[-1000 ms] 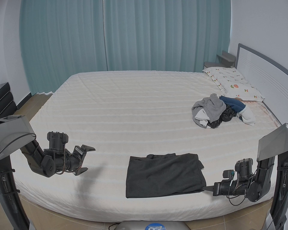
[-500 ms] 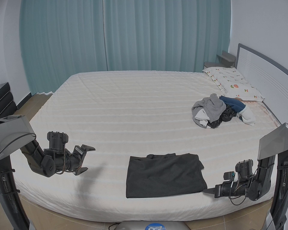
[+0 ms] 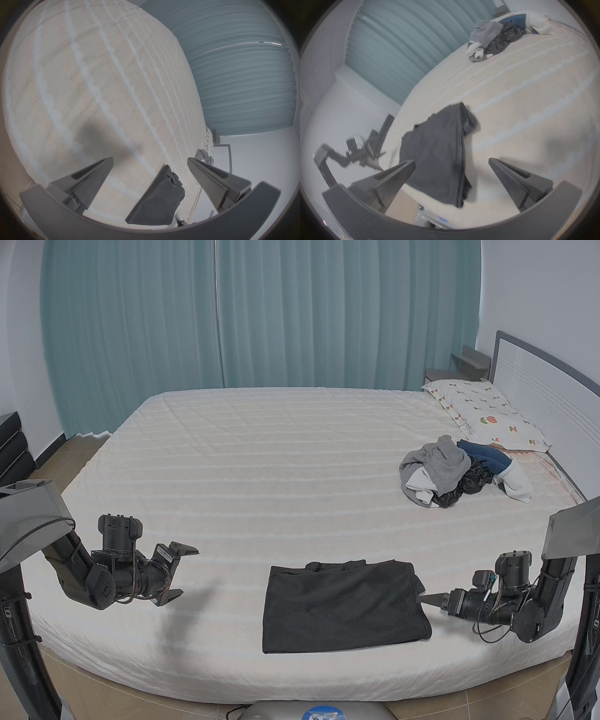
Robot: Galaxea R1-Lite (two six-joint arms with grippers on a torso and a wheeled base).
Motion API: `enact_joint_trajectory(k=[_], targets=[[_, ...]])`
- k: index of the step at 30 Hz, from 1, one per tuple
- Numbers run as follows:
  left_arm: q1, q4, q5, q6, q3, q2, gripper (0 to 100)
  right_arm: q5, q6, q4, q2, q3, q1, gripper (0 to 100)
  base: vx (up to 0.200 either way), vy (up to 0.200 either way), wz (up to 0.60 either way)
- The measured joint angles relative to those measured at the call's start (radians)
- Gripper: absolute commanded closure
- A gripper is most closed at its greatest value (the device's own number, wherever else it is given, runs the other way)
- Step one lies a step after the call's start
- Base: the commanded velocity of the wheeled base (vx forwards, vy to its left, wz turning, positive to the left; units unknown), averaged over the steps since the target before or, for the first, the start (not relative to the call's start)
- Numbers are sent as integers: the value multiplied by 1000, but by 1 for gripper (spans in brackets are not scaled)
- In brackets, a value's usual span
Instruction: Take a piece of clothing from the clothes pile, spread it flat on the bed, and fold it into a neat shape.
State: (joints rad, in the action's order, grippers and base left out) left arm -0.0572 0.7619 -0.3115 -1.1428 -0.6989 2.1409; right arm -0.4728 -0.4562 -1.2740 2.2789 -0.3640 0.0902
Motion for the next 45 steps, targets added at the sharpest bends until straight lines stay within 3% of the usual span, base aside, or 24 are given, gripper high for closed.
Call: enact_joint_trajectory(k=[4,8,19,20,30,45], targets=[[0,-1,0,3,1,0,0,38,-131,-9,23,-117,13,0,50,0,0],[-1,0,0,14,4,0,0,83,-200,-12,81,-235,27,0,0,0,0],[-2,1,1,22,7,0,0,109,-280,-9,193,-377,56,0,0,0,0],[-2,1,1,22,7,0,0,107,-280,-9,198,-378,57,100,0,0,0],[-1,1,1,21,6,0,0,108,-281,-5,211,-375,69,100,0,0,0],[-1,1,0,20,5,0,0,111,-285,-19,208,-382,16,100,0,0,0]])
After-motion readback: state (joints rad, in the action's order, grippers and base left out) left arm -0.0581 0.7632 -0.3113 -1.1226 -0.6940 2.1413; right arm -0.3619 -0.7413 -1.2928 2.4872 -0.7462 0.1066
